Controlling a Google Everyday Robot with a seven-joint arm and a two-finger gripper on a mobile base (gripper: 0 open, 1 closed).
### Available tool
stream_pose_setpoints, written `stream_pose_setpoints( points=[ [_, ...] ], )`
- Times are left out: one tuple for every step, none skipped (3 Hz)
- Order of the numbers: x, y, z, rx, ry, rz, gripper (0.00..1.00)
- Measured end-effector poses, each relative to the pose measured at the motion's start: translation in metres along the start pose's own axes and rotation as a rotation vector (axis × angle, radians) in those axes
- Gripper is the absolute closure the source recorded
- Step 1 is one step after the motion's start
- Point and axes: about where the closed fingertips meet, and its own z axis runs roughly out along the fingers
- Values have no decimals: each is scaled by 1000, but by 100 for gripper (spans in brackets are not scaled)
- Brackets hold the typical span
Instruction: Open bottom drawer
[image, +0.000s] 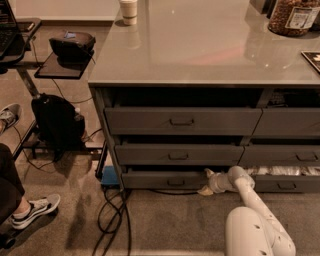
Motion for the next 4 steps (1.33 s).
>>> stream_pose_setpoints(
  points=[
    [-2, 0, -3, -2, 0, -1, 66],
    [-4, 0, -6, -3, 0, -1, 89],
    [-5, 7, -19, -21, -10, 6, 100],
    [-5, 8, -18, -23, -9, 7, 100]
  ],
)
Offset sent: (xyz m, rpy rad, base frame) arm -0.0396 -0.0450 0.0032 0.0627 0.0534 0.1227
